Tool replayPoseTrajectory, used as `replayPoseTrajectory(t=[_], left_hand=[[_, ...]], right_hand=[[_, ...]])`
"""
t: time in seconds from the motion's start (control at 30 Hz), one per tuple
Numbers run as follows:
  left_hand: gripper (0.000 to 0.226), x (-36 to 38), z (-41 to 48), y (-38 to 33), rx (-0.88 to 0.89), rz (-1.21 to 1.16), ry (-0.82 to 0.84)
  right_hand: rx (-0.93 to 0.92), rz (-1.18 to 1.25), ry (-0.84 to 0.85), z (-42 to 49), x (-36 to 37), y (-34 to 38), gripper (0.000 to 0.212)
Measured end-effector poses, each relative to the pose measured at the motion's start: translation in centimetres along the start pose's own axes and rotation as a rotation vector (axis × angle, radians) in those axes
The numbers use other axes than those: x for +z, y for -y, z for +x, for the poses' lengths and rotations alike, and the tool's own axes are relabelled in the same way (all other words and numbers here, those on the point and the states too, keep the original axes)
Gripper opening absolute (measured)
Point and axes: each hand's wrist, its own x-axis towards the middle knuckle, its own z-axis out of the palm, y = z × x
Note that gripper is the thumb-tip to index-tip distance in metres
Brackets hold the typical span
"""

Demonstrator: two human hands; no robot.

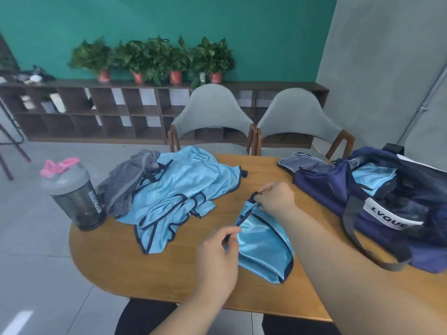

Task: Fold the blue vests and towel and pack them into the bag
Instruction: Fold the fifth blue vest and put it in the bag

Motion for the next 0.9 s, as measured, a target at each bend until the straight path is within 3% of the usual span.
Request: replayPoseTrajectory(t=[0.1, 0.2, 0.33, 0.43, 0.5, 0.57, 0.73, 0.9], left_hand=[[0.022, -1.0, 0.4, 2.0, -0.008, 0.246, 0.063], [0.029, -1.7, 0.5, 2.9, 0.009, 0.421, 0.114], [0.044, -1.9, 1.1, 3.4, 0.070, 0.534, 0.095], [0.049, -1.4, 1.8, 3.3, 0.125, 0.525, 0.149], [0.051, -0.9, 2.1, 3.1, 0.149, 0.563, 0.193], [0.051, -0.6, 2.3, 2.6, 0.160, 0.594, 0.227], [0.053, 0.2, 2.9, 1.7, 0.121, 0.517, 0.317], [0.044, 1.1, 6.2, 2.8, 0.185, 0.378, 0.313]], right_hand=[[-0.113, -0.110, 0.043, -0.8, 2.1, -1.2, 0.010], [-0.216, -0.204, 0.157, -2.5, 2.3, -1.8, 0.030], [-0.391, -0.237, 0.061, -6.8, 0.8, -3.4, 0.047], [-0.438, -0.501, 0.021, -9.9, 0.8, -6.2, 0.049], [-0.452, -0.732, 0.128, -10.6, 1.3, -8.3, 0.070], [-0.545, -0.807, 0.198, -9.5, 0.8, -9.7, 0.082], [-0.786, -0.899, 0.282, -5.9, -4.0, -10.3, 0.071], [-0.930, -0.693, 0.095, -9.7, -2.3, -9.0, 0.062]])
